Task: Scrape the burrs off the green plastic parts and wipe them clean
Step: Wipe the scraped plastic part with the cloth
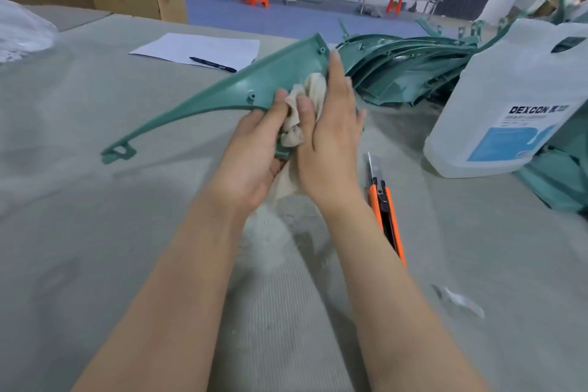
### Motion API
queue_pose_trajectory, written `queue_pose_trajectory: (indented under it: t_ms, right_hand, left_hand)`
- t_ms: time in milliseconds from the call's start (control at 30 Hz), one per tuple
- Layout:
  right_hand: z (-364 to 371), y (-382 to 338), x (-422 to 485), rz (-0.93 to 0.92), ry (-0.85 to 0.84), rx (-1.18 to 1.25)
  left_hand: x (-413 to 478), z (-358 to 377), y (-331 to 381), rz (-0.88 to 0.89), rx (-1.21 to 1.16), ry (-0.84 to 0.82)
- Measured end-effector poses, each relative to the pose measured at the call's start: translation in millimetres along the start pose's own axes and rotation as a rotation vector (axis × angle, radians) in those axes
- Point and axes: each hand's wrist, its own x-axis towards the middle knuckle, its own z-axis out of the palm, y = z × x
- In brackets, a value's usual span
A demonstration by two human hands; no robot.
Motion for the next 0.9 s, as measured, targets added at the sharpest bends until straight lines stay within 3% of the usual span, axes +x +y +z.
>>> queue_pose_trajectory:
  t_ms: [67, 167, 200, 300, 367, 467, 533, 600, 733, 900]
  right_hand:
    - [-0.9, 14.2, 11.4, 0.165, 0.051, -0.057]
    - [-22.5, 42.3, 34.6, 0.479, -0.032, 0.056]
    - [-25.5, 45.0, 31.4, 0.462, -0.067, 0.079]
    - [-9.1, 22.7, 3.0, 0.121, -0.138, -0.033]
    - [-1.0, 15.5, -1.5, 0.056, -0.176, -0.055]
    - [-17.2, 34.3, 23.0, 0.258, -0.073, -0.165]
    - [-31.2, 47.4, 25.1, 0.322, -0.026, 0.027]
    - [-37.3, 47.0, 18.0, 0.266, -0.005, 0.188]
    - [-39.3, 48.8, 26.7, 0.279, 0.113, 0.145]
    - [-57.0, 68.4, 31.6, 0.535, 0.305, 0.132]
  left_hand:
    - [-3.0, -0.9, -0.7, 0.021, 0.076, -0.047]
    - [-7.0, 3.5, -9.5, -0.017, 0.315, -0.061]
    - [-6.7, 5.5, -11.6, -0.025, 0.347, -0.057]
    - [-1.9, 5.8, -8.5, 0.016, 0.258, -0.026]
    - [-2.5, 1.0, -3.5, 0.020, 0.176, -0.055]
    - [-8.5, -2.5, -2.9, -0.038, 0.331, -0.112]
    - [-9.1, -1.2, -2.9, -0.038, 0.440, -0.138]
    - [-7.2, -3.6, -0.4, -0.054, 0.376, -0.163]
    - [-5.7, -12.7, 9.0, -0.074, 0.210, -0.244]
    - [-1.8, -10.5, 8.6, 0.025, 0.372, 0.001]
